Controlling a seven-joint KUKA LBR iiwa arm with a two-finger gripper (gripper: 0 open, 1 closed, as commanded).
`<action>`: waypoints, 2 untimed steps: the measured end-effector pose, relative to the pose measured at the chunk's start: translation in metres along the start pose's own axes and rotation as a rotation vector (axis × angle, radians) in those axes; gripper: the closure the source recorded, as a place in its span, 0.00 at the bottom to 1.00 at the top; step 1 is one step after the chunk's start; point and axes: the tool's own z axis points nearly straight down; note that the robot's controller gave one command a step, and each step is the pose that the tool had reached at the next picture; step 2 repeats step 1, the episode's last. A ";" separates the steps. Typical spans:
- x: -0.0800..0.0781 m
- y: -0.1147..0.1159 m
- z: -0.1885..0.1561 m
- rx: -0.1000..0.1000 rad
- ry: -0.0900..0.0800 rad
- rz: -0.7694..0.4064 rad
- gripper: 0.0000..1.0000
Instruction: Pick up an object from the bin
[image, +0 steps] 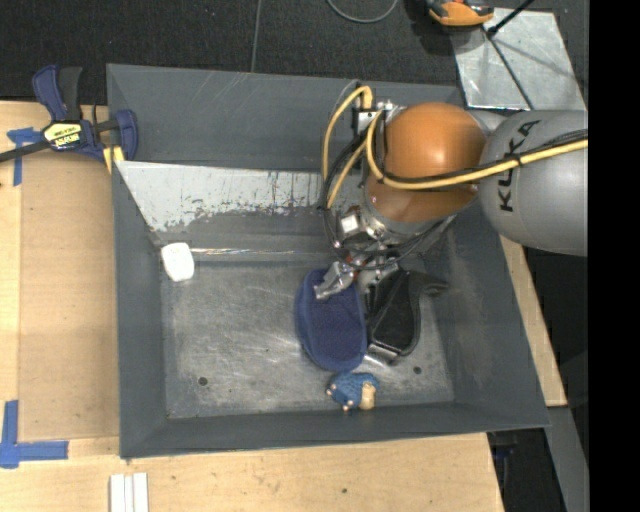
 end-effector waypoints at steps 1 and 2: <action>-0.002 -0.004 -0.018 -0.013 0.011 0.002 1.00; -0.002 -0.004 -0.018 -0.013 0.011 0.002 1.00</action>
Offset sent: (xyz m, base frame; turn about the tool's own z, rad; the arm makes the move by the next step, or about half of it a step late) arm 0.0001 0.0000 0.0137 0.0002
